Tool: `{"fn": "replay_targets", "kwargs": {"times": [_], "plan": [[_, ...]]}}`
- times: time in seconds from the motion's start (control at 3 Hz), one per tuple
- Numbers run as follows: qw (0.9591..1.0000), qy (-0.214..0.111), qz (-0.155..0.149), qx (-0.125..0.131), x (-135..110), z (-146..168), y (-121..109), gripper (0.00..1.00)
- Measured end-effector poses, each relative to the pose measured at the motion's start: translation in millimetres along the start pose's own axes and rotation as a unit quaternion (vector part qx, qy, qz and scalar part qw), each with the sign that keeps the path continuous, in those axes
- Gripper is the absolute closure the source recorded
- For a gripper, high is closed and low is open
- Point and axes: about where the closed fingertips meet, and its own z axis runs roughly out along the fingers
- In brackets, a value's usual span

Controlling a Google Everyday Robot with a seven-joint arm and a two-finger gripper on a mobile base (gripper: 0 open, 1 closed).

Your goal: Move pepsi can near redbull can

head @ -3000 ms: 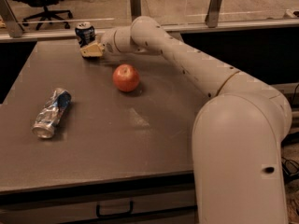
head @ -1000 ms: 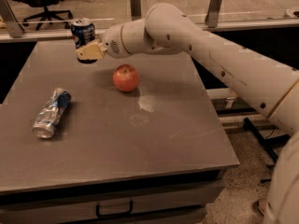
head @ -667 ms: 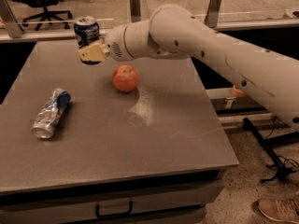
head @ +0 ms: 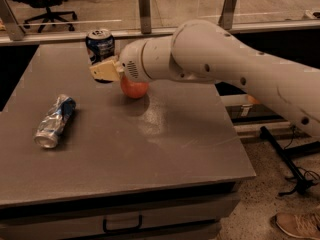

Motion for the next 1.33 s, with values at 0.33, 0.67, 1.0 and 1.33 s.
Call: {"fn": "replay_targets", "kwargs": {"times": [0.33, 0.67, 1.0, 1.33], "plan": [[1.0, 0.002, -0.002, -0.009, 8.4, -9.2, 13.6, 1.0], [0.9993, 0.003, -0.002, -0.036, 14.2, -11.1, 32.4, 1.0], [0.9977, -0.003, -0.009, -0.067, 20.5, -4.6, 48.5, 1.0], [0.9954, -0.022, -0.016, -0.092, 36.3, 11.6, 55.2, 1.0]]}}
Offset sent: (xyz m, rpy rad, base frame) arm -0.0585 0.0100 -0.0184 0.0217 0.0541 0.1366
